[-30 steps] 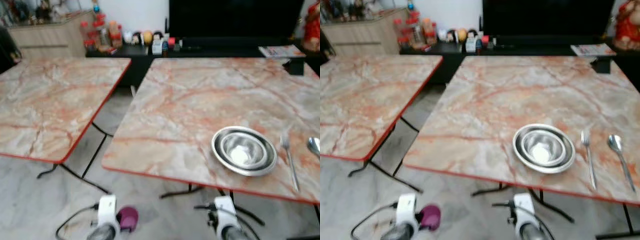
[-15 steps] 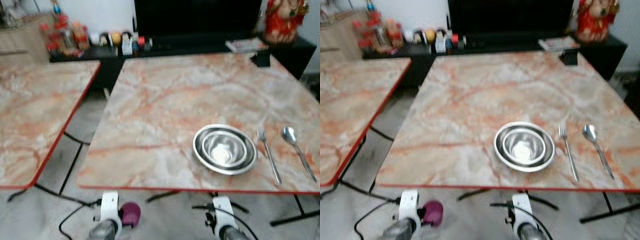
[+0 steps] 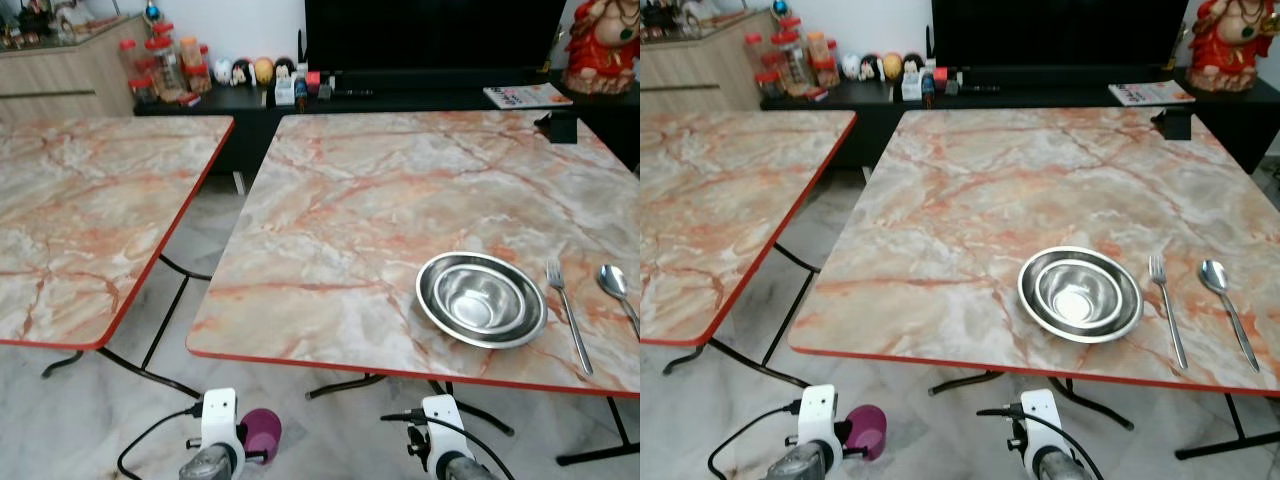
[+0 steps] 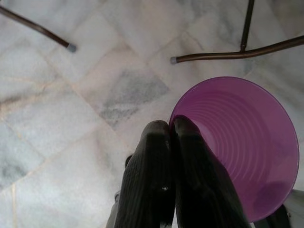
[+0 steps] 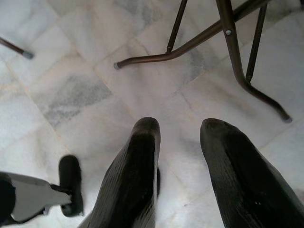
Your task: Setting the table
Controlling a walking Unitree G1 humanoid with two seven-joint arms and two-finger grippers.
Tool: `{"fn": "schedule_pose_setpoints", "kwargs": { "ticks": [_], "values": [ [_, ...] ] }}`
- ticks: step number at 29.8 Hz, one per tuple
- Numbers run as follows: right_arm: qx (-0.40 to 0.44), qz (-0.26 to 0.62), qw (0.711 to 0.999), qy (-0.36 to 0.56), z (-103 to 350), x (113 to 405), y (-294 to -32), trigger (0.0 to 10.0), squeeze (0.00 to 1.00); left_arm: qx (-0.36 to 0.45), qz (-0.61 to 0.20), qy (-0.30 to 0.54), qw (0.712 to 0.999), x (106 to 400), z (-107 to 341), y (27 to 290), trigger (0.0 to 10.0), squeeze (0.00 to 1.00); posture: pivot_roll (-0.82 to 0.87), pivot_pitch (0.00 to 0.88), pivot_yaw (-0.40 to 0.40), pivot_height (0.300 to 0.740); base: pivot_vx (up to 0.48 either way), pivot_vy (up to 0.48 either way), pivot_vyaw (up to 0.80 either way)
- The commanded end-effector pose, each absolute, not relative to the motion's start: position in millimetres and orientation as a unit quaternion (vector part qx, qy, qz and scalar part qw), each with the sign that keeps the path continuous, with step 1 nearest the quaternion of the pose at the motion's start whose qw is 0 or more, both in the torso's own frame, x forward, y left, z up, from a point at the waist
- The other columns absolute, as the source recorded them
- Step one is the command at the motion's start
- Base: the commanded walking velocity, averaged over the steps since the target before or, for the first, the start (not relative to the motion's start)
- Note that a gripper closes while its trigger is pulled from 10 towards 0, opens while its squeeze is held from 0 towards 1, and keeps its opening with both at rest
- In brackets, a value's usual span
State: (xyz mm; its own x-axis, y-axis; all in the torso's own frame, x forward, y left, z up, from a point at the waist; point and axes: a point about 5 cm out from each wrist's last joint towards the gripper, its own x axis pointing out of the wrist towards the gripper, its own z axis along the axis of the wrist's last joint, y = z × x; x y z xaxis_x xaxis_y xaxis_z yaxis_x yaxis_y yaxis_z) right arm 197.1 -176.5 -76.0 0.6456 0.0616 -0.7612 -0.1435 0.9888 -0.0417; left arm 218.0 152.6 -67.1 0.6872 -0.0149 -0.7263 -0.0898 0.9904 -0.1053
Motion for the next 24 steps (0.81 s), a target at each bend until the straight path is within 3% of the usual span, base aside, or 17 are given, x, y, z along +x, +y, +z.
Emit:
{"fn": "schedule_pose_setpoints", "kwargs": {
  "ticks": [1,13,24],
  "values": [
    [-0.054,0.07,0.909,0.407,-71,207,-171,10.0,0.0,-0.066,0.04,0.398,0.914,213,-70,159,10.0,0.0,-0.22,0.0,0.004,0.74,0.0,0.0,0.0],
    [-0.06,0.111,0.905,0.406,-71,210,-151,10.0,0.0,-0.066,0.076,0.396,0.913,198,-76,176,10.0,0.0,-0.15,0.0,0.007,0.74,0.0,0.0,0.0],
    [-0.055,0.107,0.9,0.418,-77,198,-147,10.0,0.0,-0.069,0.092,0.395,0.911,185,-80,186,10.0,0.0,-0.16,0.0,0.031,0.74,0.0,0.0,0.0]
  ]
}}
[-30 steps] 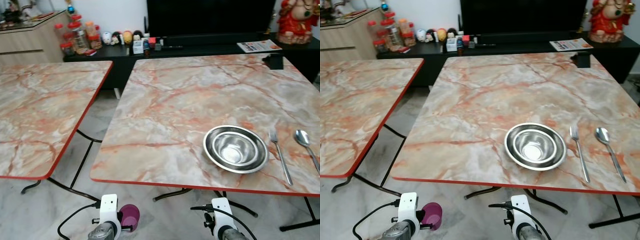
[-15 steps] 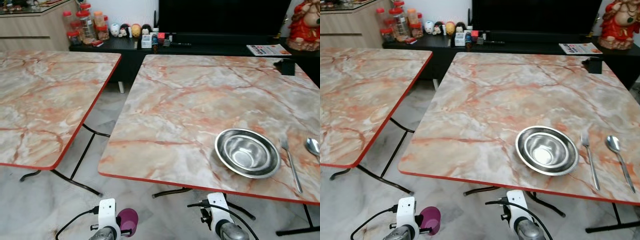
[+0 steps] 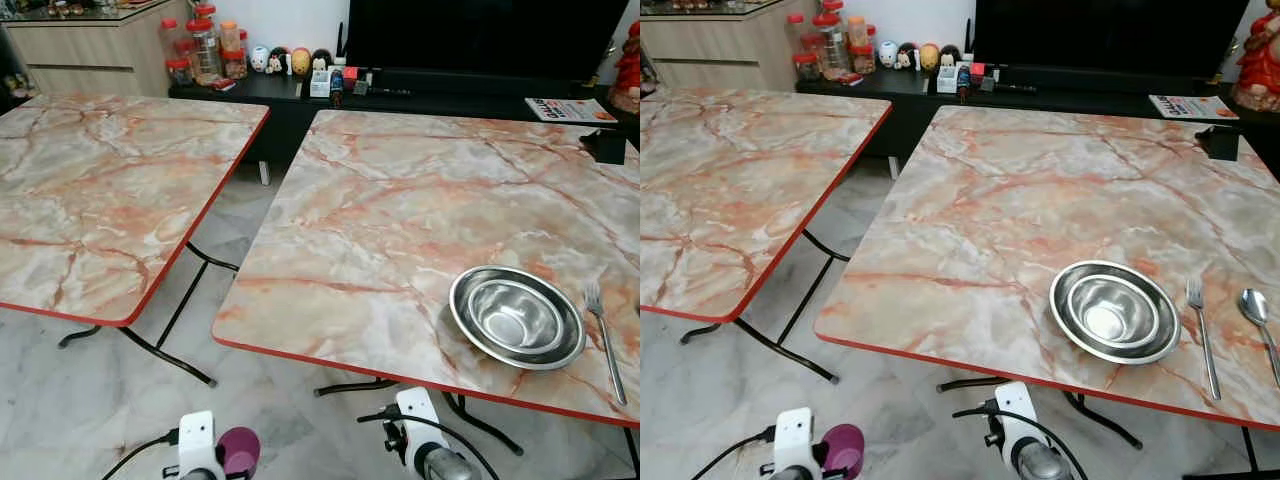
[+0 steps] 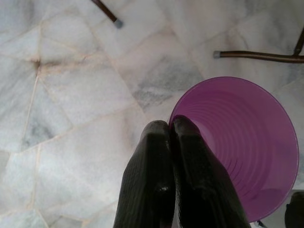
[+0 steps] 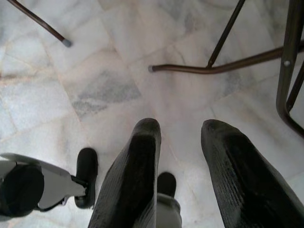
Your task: Setting the table
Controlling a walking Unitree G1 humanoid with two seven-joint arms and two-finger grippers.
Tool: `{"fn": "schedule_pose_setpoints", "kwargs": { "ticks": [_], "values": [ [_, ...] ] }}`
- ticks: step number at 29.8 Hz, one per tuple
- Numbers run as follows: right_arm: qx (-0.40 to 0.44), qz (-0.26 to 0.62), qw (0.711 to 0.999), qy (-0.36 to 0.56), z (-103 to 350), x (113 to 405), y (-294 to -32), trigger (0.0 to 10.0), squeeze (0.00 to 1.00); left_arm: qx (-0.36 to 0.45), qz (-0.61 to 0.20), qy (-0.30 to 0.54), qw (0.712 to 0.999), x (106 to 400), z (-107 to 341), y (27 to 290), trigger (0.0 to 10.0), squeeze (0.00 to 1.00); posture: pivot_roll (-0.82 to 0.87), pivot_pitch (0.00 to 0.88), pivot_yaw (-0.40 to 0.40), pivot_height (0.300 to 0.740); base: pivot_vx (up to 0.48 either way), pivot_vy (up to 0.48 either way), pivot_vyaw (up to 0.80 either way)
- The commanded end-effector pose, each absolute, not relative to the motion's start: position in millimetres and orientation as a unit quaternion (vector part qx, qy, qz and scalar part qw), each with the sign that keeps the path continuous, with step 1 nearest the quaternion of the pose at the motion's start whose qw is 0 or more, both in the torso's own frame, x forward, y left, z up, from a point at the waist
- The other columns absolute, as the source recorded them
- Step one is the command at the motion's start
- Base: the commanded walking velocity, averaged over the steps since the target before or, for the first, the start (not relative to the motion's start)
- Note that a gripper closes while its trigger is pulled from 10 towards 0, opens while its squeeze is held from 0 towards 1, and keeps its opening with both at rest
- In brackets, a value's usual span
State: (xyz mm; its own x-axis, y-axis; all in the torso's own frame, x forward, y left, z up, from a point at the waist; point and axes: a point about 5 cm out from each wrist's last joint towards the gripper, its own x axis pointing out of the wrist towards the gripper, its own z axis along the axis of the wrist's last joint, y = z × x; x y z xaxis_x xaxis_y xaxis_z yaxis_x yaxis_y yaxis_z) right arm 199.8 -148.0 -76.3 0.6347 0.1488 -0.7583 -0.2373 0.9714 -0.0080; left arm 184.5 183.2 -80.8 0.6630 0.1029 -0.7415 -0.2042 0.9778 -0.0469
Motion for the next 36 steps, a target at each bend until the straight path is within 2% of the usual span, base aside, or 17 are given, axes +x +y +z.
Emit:
{"fn": "schedule_pose_setpoints", "kwargs": {
  "ticks": [1,10,31,36],
  "values": [
    [-0.056,0.107,0.9,0.419,-78,198,-147,10.0,0.0,-0.07,0.092,0.396,0.911,184,-80,186,10.0,0.0,-0.16,0.0,0.031,0.74,0.0,0.0,0.0],
    [-0.046,0.079,0.9,0.426,-79,194,-156,10.0,0.0,-0.074,0.077,0.395,0.912,190,-78,182,10.0,0.0,-0.19,0.0,0.042,0.74,0.0,-0.094,0.0],
    [-0.042,0.064,0.903,0.423,-78,196,-162,10.0,0.0,-0.085,0.069,0.385,0.916,197,-75,178,10.0,0.0,-0.21,0.0,0.044,0.74,0.0,-0.468,0.0],
    [-0.044,0.067,0.903,0.422,-78,196,-163,10.0,0.0,-0.087,0.071,0.386,0.916,198,-75,178,10.0,0.0,-0.21,0.0,0.04,0.74,0.0,-0.064,0.0]
  ]
}}
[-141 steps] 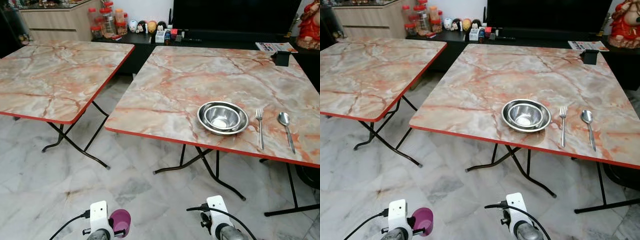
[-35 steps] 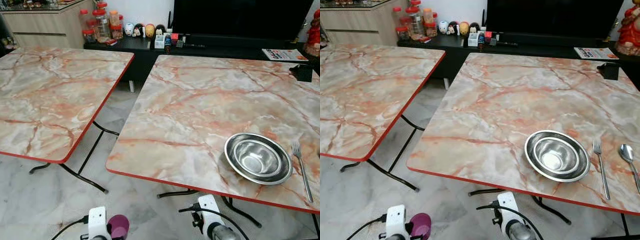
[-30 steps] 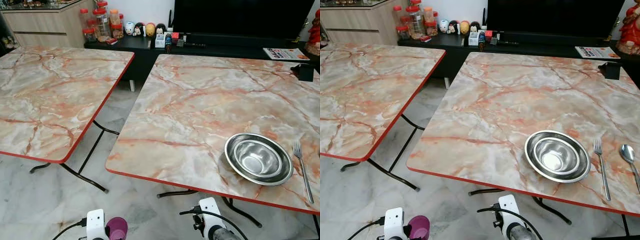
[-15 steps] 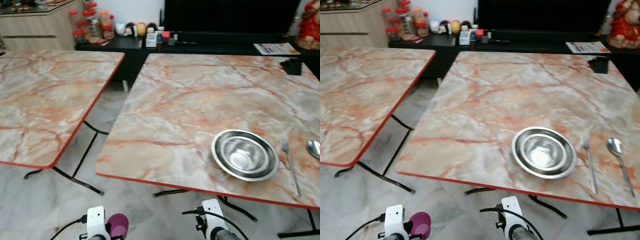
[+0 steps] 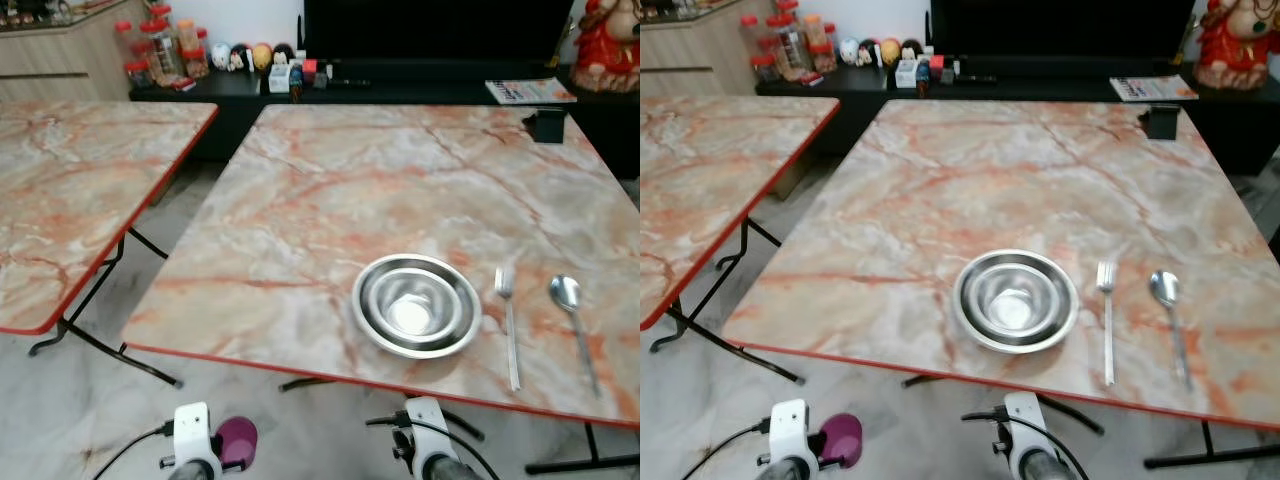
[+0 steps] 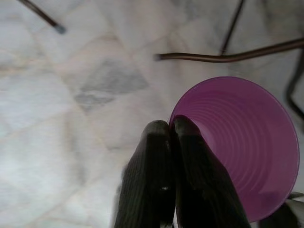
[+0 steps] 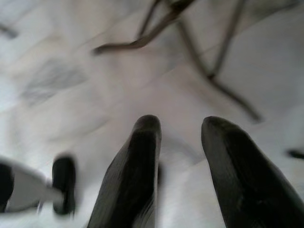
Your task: Setting the table
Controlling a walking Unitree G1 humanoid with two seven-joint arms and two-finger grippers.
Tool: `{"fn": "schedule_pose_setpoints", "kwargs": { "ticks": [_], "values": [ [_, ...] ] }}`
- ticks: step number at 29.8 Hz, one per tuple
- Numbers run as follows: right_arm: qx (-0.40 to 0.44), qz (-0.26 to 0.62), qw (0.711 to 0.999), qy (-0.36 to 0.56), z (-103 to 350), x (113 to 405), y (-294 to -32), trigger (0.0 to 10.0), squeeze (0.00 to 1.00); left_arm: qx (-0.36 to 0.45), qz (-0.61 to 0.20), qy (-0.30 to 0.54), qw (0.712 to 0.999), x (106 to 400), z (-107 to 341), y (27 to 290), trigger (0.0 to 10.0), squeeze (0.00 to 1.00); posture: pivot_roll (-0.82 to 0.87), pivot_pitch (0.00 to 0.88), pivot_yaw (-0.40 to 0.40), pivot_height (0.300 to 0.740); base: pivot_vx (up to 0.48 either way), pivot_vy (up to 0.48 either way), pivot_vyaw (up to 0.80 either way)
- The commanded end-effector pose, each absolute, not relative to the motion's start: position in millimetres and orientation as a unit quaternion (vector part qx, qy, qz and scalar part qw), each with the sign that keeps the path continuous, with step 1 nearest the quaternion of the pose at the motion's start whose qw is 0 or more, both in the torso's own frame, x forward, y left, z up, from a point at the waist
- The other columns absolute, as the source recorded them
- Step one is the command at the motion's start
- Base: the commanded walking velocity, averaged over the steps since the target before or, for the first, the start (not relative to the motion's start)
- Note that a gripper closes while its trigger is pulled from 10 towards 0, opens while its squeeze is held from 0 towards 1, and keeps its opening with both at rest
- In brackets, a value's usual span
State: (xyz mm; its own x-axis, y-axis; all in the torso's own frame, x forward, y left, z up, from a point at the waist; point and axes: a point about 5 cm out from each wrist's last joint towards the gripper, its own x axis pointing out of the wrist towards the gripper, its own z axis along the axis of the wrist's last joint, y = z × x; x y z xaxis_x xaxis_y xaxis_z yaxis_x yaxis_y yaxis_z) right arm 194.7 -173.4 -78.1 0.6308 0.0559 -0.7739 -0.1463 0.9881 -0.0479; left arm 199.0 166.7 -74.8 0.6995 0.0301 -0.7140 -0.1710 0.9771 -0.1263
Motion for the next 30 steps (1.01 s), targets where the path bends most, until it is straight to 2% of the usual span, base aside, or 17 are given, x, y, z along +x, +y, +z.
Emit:
{"fn": "schedule_pose_setpoints", "kwargs": {
  "ticks": [1,8,17,18,20,23,24,25,26,28,30],
  "values": [
    [-0.045,0.068,0.903,0.422,-78,196,-163,10.0,0.0,-0.087,0.071,0.386,0.916,197,-75,178,10.0,0.0,-0.21,0.0,0.039,0.74,0.0,0.0,0.0],
    [-0.047,0.076,0.902,0.422,-78,196,-160,10.0,0.0,-0.085,0.081,0.391,0.913,194,-77,180,10.0,0.0,-0.2,0.0,0.035,0.74,0.0,0.0,0.0],
    [-0.047,0.081,0.901,0.425,-79,194,-159,10.0,0.0,-0.083,0.142,0.382,0.91,190,-76,195,10.0,0.0,-0.2,0.0,0.036,0.74,0.0,0.0,0.0],
    [-0.047,0.081,0.9,0.426,-79,194,-159,10.0,0.0,-0.069,0.198,0.367,0.906,190,-72,211,10.0,0.0,-0.2,0.0,0.037,0.74,0.0,0.0,0.0],
    [-0.047,0.081,0.9,0.426,-79,194,-159,10.0,0.0,-0.069,0.214,0.361,0.905,190,-71,215,10.0,0.0,-0.2,0.0,0.037,0.74,0.0,0.0,0.0],
    [-0.048,0.084,0.899,0.427,-79,194,-159,10.0,0.0,-0.025,0.307,0.332,0.891,184,-63,246,10.0,0.0,-0.19,0.0,0.031,0.74,0.0,0.0,0.0],
    [-0.048,0.084,0.899,0.427,-79,194,-159,10.0,0.0,-0.025,0.307,0.332,0.891,184,-63,246,10.0,0.0,-0.19,0.0,0.031,0.74,0.0,0.0,0.0],
    [-0.05,0.087,0.899,0.427,-79,195,-159,10.0,0.0,-0.006,0.35,0.302,0.887,186,-54,261,10.0,0.0,-0.19,0.0,0.029,0.74,0.0,0.0,0.0],
    [-0.05,0.087,0.899,0.427,-79,195,-159,10.0,0.0,-0.006,0.35,0.302,0.887,186,-54,261,10.0,0.0,-0.19,0.0,0.029,0.74,0.0,0.0,0.0],
    [-0.051,0.09,0.898,0.427,-79,195,-158,10.0,0.0,0.029,0.408,0.255,0.876,189,-38,283,10.0,0.0,-0.17,0.0,0.023,0.74,0.0,0.0,0.0],
    [-0.052,0.091,0.898,0.427,-79,196,-158,10.0,0.0,0.036,0.431,0.234,0.871,191,-31,291,10.0,0.0,-0.17,0.0,0.023,0.74,0.0,0.0,0.0]
  ]
}}
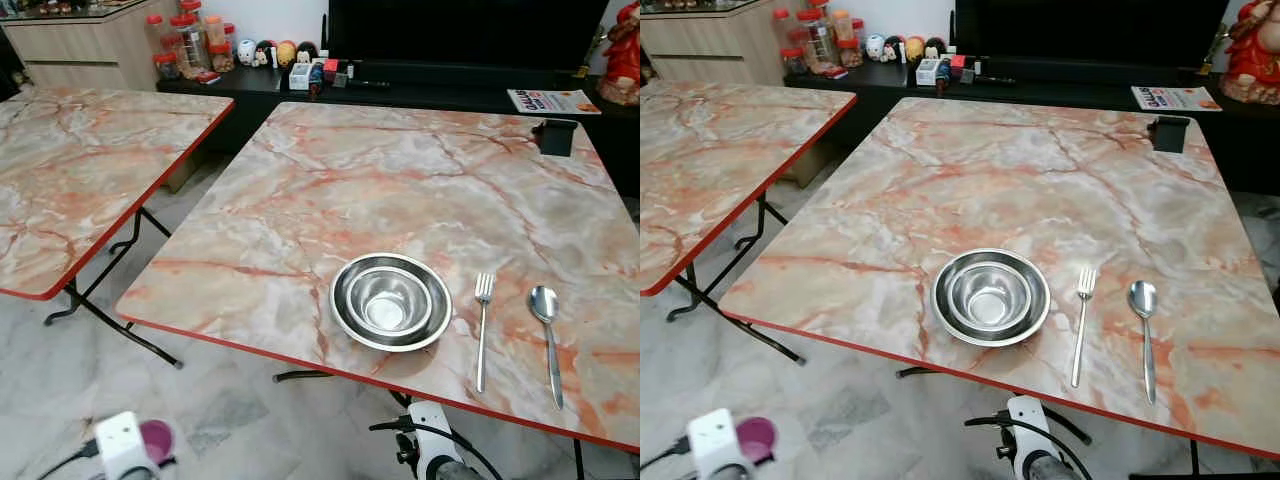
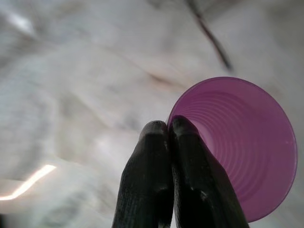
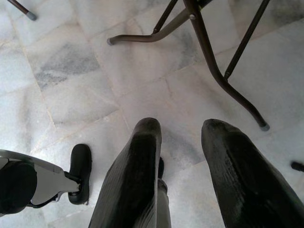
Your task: Setting the table
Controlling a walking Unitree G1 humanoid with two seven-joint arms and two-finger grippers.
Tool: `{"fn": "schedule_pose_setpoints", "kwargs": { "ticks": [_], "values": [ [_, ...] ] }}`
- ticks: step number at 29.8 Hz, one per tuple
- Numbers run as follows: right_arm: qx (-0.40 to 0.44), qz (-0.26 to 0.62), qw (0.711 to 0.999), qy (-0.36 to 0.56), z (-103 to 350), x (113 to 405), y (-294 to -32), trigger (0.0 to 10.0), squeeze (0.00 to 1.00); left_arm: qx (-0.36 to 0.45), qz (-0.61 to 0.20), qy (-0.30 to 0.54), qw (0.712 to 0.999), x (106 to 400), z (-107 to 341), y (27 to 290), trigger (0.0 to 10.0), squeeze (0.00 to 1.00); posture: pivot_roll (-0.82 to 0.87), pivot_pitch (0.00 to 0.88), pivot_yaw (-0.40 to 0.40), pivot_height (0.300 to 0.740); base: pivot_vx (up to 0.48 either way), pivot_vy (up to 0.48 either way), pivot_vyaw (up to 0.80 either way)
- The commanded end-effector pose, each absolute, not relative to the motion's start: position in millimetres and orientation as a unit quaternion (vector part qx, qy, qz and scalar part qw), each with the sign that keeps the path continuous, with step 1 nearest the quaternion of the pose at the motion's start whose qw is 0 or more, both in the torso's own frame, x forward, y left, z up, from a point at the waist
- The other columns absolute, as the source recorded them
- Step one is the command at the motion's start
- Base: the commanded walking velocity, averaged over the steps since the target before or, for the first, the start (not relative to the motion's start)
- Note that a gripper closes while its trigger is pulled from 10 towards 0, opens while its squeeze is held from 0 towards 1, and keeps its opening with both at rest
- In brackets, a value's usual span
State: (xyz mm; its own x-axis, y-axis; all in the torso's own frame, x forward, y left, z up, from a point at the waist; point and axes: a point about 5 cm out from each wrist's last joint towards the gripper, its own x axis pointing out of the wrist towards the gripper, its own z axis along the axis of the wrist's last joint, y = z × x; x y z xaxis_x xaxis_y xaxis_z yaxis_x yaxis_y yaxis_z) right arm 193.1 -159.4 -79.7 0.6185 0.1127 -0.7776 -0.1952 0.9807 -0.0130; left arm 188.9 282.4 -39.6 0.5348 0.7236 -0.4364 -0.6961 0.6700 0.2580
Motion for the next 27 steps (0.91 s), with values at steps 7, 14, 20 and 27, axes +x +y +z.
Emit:
{"fn": "schedule_pose_setpoints", "kwargs": {
  "ticks": [7,14,20,27],
  "values": [
    [-0.055,0.096,0.898,0.427,-78,197,-157,10.0,0.0,0.113,0.508,0.086,0.85,213,24,328,10.0,0.0,-0.17,0.0,0.017,0.74,0.0,0.0,0.0],
    [-0.057,0.098,0.897,0.427,-78,197,-158,10.0,0.0,0.168,0.474,-0.071,0.862,259,94,328,10.0,0.0,-0.16,0.0,0.012,0.74,0.0,0.0,0.0],
    [-0.056,0.099,0.898,0.426,-78,198,-156,10.0,0.0,0.09,0.246,-0.135,0.956,327,139,267,10.0,0.0,-0.16,0.0,0.012,0.74,0.0,0.0,0.0],
    [-0.051,0.094,0.899,0.425,-78,196,-156,10.0,0.0,-0.054,0.04,-0.103,0.992,365,158,191,10.0,0.0,-0.2,0.0,0.032,0.74,0.0,0.0,0.0]
  ]
}}
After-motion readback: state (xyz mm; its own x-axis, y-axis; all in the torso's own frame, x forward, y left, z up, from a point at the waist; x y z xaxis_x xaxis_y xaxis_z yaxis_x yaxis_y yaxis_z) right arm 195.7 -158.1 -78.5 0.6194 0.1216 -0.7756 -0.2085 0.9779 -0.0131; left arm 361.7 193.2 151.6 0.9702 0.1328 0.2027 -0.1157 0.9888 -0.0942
